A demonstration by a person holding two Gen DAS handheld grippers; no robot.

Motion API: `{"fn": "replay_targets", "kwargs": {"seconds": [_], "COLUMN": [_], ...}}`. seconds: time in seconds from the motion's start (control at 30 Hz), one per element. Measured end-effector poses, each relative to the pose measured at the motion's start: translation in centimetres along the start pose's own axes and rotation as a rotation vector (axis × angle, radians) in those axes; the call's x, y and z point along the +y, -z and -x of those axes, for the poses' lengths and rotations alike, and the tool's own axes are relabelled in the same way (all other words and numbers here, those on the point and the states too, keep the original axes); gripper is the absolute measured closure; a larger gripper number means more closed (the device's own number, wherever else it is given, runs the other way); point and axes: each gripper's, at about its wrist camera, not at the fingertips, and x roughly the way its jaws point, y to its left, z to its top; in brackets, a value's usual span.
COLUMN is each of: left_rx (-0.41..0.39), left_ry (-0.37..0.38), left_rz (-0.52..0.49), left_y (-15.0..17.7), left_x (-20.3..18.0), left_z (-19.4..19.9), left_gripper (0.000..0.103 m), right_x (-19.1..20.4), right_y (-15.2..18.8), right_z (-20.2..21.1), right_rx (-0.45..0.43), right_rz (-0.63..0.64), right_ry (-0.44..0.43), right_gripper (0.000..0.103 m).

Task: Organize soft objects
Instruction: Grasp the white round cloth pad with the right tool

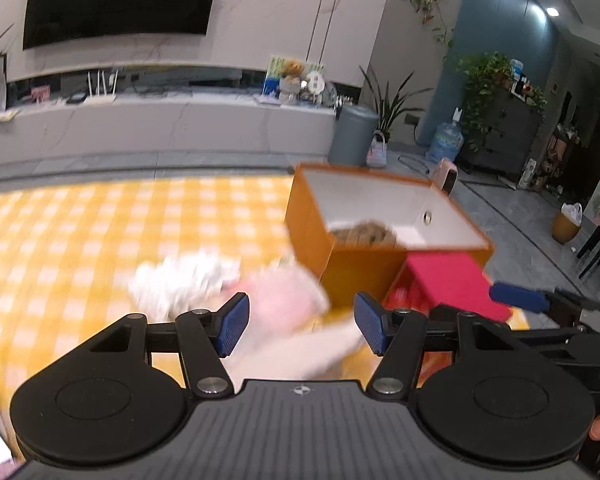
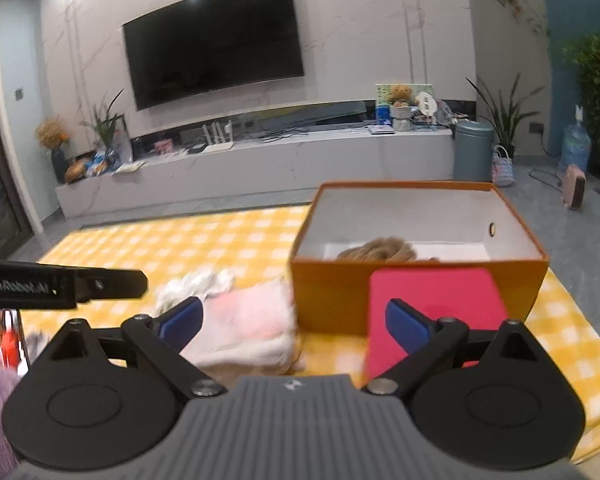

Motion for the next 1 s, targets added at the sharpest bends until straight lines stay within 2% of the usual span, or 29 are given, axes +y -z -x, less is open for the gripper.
{"fn": "replay_targets", "kwargs": {"seconds": [0.07,0.17,0.3,0.37,0.43,0.53,0.73,0.8,0.87,0.9,1.0], "left_rx": [0.016,0.046,0.073,0.096,0.112,0.121,0.119,0.126,0.137,0.142,0.149], "left_ry": [-0.008,-0.012,-0.057,-0.067,-0.073,-0.088,-0.086,-0.086,-0.083,-0.083,-0.08], "left_rz": [0.003,-0.02,-0.039,-0.021,-0.006,0.01,0.057,0.072,0.09,0.1,0.114], "left_y": [1.5,3.2,3.8,4.3,4.6,5.2,5.2,5.3,5.4,5.5,5.7], "left_x": [0.6,1.1,1.9,2.7,3.6,4.6,6.2,6.6,6.9,7.0,7.1], "left_z": [-0.1,-0.2,-0.6,-0.9,-1.4,-2.1,-2.7,-3.0,-3.3,-3.4,-3.6], "left_gripper": [0.032,0.032,0.032,0.032,0.032,0.033,0.033,0.033,0.033,0.033,0.033], "right_x": [1.4,2.5,3.2,4.1,4.7,5.6,6.5,6.8,7.1,7.3,7.1], "right_y": [1.5,2.8,3.3,3.3,3.3,3.3,2.8,2.7,2.9,3.0,3.3], "right_z": [-0.4,-1.4,-2.5,-3.2,-3.7,-5.6,-9.0,-9.8,-10.5,-10.8,-11.2], "right_rx": [0.022,0.079,0.104,0.113,0.105,0.121,0.15,0.159,0.18,0.193,0.215], "right_rz": [0.062,0.126,0.154,0.217,0.283,0.393,0.521,0.552,0.571,0.57,0.538], "right_ry": [0.008,-0.003,-0.016,-0.022,-0.005,0.019,-0.022,-0.05,-0.08,-0.094,-0.122], "right_gripper": [0.022,0.031,0.03,0.016,0.011,0.011,0.013,0.02,0.038,0.043,0.066]}}
